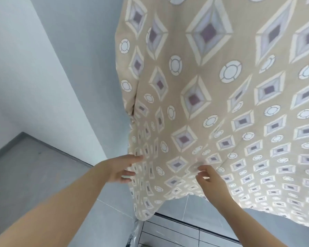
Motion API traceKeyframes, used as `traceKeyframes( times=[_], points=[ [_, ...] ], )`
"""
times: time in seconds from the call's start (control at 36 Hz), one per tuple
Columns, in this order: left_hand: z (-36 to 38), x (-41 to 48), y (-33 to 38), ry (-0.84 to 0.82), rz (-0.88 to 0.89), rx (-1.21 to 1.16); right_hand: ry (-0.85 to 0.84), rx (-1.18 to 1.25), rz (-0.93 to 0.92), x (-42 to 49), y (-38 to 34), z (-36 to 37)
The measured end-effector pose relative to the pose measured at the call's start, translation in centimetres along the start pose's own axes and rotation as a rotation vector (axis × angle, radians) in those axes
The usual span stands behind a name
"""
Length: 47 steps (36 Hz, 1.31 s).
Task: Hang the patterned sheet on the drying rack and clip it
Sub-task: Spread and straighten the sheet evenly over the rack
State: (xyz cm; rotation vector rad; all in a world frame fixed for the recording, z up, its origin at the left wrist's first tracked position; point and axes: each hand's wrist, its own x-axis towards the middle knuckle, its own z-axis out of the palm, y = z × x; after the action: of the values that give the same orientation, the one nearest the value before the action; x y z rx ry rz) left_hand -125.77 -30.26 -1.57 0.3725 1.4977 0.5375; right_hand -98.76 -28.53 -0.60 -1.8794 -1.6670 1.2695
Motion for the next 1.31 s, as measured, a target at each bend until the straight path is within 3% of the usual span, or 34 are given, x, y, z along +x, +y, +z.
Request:
traceKeyframes(
  times=[0.08, 0.19, 0.28, 0.39, 0.5, 0.61, 0.72, 0.94, 1.31],
  points=[
    [2.0, 0.8, 0.1, -0.156, -0.04, 0.005, -0.008, -0.003, 0.014, 0.3, 0.1, 0.5],
    [4.0, 0.8, 1.2, -0.192, -0.006, 0.106, -0.013, 0.011, 0.032, 0.5, 0.0, 1.4],
    [4.4, 1.1, 1.8, -0.127, 0.013, 0.15, -0.009, 0.007, 0.038, 0.6, 0.1, 1.8],
    [3.8, 2.2, 1.8, 0.097, 0.088, 0.205, -0.009, -0.007, 0.054, 0.7, 0.5, 2.1],
    [1.5, 3.5, 1.3, 0.186, 0.124, -0.153, -0.009, -0.048, 0.067, 0.9, 1.2, 2.1],
    [-0.6, 4.8, -0.2, 0.271, 0.16, -0.242, -0.031, -0.108, 0.113, 1.9, 2.0, 2.5],
    [-2.4, 6.1, -1.9, 0.259, 0.204, -0.238, -0.028, -0.112, 0.174, 3.7, 2.4, 3.1],
    [-3.2, 8.3, -2.8, 0.214, 0.288, -0.196, 0.054, 0.135, 0.35, 6.2, 1.9, 5.2],
    [-0.2, 5.8, -2.7, 0.239, 0.371, -0.24, -0.032, 0.229, 0.29, 4.4, 1.6, 6.2]
  ],
)
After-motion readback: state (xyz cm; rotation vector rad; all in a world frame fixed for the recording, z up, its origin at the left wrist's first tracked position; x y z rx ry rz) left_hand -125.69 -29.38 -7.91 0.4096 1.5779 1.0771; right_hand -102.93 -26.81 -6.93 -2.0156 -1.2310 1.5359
